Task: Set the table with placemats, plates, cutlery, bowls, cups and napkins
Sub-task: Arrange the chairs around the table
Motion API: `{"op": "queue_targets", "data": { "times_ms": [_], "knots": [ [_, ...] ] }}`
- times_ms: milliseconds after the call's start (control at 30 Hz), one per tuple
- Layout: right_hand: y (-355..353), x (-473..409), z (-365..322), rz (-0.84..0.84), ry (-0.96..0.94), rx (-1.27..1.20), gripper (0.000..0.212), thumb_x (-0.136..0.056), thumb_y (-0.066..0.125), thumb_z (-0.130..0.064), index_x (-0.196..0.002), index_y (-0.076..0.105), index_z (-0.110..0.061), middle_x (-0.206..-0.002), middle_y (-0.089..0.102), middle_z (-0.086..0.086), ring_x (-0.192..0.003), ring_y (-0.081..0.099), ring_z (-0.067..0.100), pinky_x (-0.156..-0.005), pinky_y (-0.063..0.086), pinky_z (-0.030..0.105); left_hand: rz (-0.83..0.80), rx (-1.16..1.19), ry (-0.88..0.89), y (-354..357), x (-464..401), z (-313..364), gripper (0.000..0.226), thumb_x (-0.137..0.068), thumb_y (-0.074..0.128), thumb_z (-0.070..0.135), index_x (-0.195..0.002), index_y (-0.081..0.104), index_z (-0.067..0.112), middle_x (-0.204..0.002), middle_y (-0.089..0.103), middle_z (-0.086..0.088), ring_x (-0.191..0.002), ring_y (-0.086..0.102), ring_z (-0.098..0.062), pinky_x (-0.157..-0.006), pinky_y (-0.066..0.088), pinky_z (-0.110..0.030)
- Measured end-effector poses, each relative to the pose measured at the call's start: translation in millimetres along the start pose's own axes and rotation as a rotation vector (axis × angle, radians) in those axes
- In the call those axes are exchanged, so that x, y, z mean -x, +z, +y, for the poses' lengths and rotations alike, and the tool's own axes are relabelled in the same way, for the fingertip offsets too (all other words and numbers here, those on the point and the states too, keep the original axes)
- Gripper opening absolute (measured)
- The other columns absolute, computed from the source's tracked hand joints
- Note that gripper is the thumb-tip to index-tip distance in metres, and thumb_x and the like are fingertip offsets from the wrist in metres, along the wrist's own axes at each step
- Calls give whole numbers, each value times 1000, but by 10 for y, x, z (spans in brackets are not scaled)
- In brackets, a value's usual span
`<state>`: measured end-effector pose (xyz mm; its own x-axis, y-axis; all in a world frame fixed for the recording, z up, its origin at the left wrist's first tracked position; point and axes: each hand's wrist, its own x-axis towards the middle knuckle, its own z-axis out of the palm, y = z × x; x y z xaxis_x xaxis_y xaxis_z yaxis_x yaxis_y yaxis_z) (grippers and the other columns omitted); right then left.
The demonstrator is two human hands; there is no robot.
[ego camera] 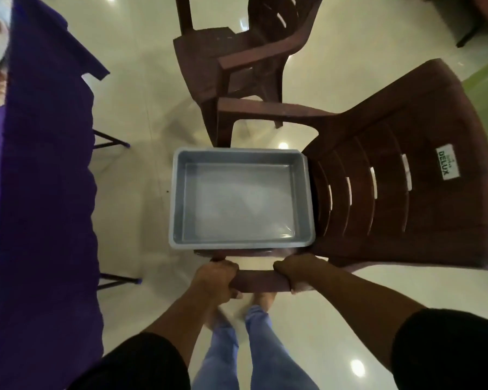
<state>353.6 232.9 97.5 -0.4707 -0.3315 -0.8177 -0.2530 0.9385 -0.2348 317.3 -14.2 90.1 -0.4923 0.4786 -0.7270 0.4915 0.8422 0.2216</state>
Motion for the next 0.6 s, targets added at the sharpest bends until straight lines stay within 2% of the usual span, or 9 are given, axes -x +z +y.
{"op": "queue_targets", "data": {
  "times_ms": [133, 367, 600],
  "knots": [
    [60, -28, -151, 81, -13, 42, 42, -89, 69, -23, -127, 53, -16, -124, 64, 10, -118, 61, 32, -76, 34, 33, 20, -27, -13, 37, 69, -128, 64, -85, 69, 64, -132, 53, 24, -138, 59, -1, -126, 57, -25, -104, 45, -35],
    [170, -62, -375, 181, -22, 82, 44, -85, 70, -23, -126, 54, -19, -123, 65, 6, -119, 61, 30, -75, 36, 33, 29, -78, -29, 78, 294, -242, 64, -87, 67, 65, -134, 52, 24, -141, 59, -3, -130, 55, -28, -109, 45, -39],
    [262, -63, -658, 162, -61, 148, 46, -84, 72, -25, -126, 55, -22, -120, 66, 6, -115, 62, 30, -74, 39, 33, 26, -61, -42, 316, 597, -343, 63, -86, 65, 67, -133, 52, 26, -140, 60, -1, -127, 57, -26, -106, 45, -38]
  ]
}}
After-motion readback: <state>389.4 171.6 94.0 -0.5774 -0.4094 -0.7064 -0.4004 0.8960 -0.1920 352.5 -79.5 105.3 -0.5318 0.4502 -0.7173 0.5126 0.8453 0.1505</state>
